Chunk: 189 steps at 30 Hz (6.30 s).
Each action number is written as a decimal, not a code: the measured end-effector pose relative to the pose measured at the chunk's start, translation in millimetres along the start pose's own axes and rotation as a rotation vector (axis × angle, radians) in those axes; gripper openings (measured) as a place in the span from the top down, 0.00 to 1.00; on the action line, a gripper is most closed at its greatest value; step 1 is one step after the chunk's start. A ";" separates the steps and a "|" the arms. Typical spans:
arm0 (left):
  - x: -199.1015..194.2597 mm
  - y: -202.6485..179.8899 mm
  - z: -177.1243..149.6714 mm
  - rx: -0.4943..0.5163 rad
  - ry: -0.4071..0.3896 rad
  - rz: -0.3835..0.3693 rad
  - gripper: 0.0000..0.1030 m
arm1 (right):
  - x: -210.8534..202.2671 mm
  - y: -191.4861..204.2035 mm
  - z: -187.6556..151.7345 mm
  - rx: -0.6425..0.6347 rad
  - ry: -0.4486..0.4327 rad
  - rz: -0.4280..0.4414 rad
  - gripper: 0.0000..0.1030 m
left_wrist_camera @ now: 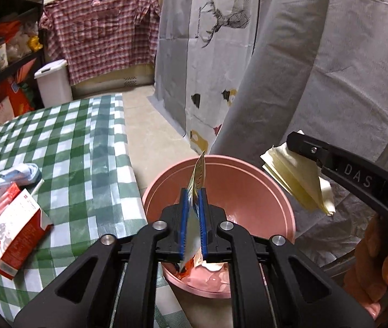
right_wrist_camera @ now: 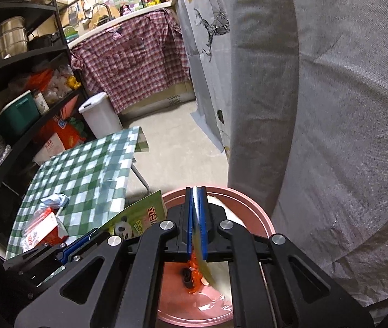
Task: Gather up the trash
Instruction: 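Open both grippers to drop the packet and paper into the bin, then grasp the clear plastic straws with the left gripper while the right grasps white tissue, then carry the clear straws and white tissue over the pink bin with both grippers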
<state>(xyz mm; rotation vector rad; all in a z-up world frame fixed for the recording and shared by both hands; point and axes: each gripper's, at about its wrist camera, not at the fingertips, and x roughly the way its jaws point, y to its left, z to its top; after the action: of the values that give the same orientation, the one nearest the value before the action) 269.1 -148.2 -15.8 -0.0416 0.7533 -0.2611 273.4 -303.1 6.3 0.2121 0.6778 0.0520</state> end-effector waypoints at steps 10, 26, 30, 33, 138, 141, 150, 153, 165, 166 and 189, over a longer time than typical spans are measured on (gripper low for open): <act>-5.8 6.9 -1.0 -0.008 -0.010 0.014 0.77 | -1.2 -4.1 -0.5 0.030 -0.011 -0.011 0.65; -59.0 45.7 6.5 -0.008 -0.032 0.061 0.77 | -23.9 24.1 -4.8 -0.038 -0.073 0.028 0.65; -82.0 72.8 11.6 -0.004 -0.034 0.085 0.77 | -33.9 45.4 -8.7 -0.085 -0.092 0.059 0.66; -99.9 95.9 17.4 0.006 -0.039 0.108 0.77 | -40.7 59.0 -11.3 -0.115 -0.107 0.087 0.73; -128.0 210.5 -27.6 -0.021 -0.018 0.112 0.95 | -35.2 117.1 -57.6 -0.190 -0.004 0.269 0.92; -128.8 200.2 -29.4 -0.043 -0.035 0.103 0.95 | -37.1 111.2 -53.7 -0.174 -0.018 0.248 0.92; -116.0 174.7 -37.0 -0.036 -0.043 0.089 0.95 | -38.2 105.1 -48.1 -0.166 -0.036 0.190 0.92; -113.7 166.8 -38.5 -0.032 -0.051 0.089 0.95 | -39.6 103.5 -46.6 -0.166 -0.042 0.175 0.92; -103.9 132.1 -36.7 0.004 -0.050 0.052 0.95 | -38.7 83.1 -32.7 -0.105 -0.044 0.155 0.92; -102.1 127.7 -35.5 0.006 -0.049 0.053 0.95 | -39.5 79.6 -30.2 -0.096 -0.051 0.153 0.92; -44.0 16.0 -15.0 0.054 -0.055 -0.030 0.95 | -39.7 9.6 5.6 0.003 -0.080 0.051 0.91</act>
<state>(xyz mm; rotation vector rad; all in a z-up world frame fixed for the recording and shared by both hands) 231.6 -121.0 0.6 -0.0088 0.6912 -0.3078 246.1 -299.4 37.0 0.2326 0.5929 0.0907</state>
